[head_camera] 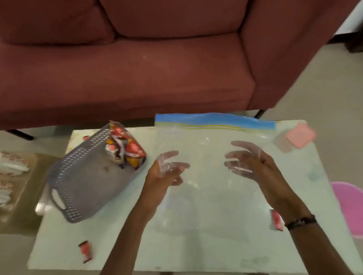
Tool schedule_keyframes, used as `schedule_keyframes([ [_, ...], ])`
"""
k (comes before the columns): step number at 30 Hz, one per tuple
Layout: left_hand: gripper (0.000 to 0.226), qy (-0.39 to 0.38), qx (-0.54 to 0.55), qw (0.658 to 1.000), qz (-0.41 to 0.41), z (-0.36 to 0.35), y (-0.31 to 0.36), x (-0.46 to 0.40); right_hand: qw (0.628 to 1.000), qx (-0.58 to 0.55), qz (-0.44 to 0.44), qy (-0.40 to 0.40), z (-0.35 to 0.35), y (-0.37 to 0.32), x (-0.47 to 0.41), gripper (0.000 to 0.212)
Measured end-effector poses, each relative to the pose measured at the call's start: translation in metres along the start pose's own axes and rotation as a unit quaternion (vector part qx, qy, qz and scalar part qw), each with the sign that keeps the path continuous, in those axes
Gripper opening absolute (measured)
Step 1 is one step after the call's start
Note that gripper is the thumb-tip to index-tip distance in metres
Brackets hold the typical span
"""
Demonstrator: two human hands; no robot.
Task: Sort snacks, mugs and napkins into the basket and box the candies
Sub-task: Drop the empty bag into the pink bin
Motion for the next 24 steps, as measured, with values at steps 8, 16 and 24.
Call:
schedule_keyframes([
  [8,0.031,-0.022,0.020,0.999,0.026,-0.217,0.011,-0.022,0.998,0.009,-0.037,0.047,0.194,-0.017,0.062,0.059],
  [16,0.033,-0.102,0.101,0.984,0.105,-0.329,-0.006,-0.017,0.992,0.005,0.082,0.092,0.315,-0.033,0.112,0.020],
  [24,0.041,-0.186,0.025,0.978,0.093,-0.385,-0.017,0.000,0.966,0.070,0.153,0.197,0.406,-0.018,0.154,0.036],
])
Point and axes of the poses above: each hand's wrist, its own x-axis away from the middle knuckle, its own z-axis out of the back of the hand, y = z × x, the point moved 7 cm from there along -x, towards the middle knuckle, and after that the axes turned 9 degrees about -x, right-handed, at the moved point
